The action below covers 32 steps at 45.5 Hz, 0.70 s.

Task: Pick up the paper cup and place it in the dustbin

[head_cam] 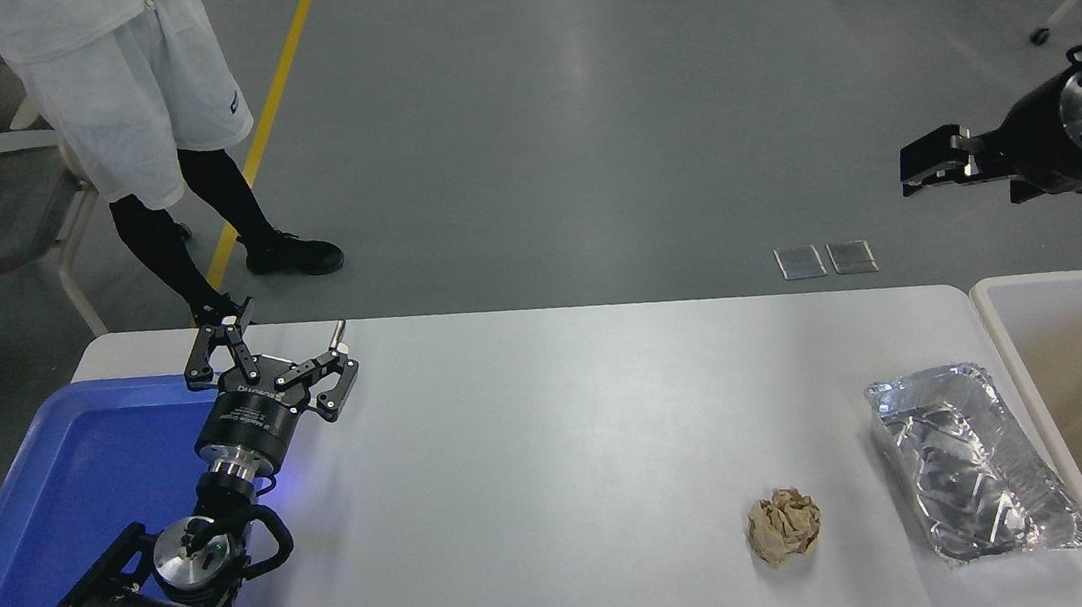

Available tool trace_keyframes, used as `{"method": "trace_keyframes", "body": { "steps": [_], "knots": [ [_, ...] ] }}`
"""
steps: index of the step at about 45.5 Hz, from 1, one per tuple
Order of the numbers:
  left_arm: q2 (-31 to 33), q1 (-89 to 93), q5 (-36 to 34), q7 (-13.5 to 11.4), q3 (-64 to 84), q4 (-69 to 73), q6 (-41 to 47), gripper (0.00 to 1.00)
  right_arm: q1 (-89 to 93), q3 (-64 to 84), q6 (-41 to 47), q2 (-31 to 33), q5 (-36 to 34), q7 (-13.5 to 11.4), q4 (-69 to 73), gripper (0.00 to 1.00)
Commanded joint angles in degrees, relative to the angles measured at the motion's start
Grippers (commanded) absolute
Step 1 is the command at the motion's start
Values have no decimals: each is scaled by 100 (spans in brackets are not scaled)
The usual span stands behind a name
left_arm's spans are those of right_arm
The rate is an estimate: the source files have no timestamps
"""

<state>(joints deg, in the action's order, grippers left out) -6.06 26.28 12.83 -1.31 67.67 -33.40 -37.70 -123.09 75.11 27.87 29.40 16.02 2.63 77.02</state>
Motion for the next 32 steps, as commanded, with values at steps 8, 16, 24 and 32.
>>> {"method": "trace_keyframes", "body": {
  "steps": [8,16,24,32],
  "knots": [
    [0,0,0,-1,0,0,0,99,-769,197,1317,383,322,0,964,100],
    [0,0,0,-1,0,0,0,99,-971,303,1599,426,322,-8,1122,100],
    [0,0,0,-1,9,0,0,99,-1042,312,1678,523,384,-8,1166,100],
    [0,0,0,-1,0,0,0,99,-1042,312,1678,515,428,-8,1166,100]
  ]
}}
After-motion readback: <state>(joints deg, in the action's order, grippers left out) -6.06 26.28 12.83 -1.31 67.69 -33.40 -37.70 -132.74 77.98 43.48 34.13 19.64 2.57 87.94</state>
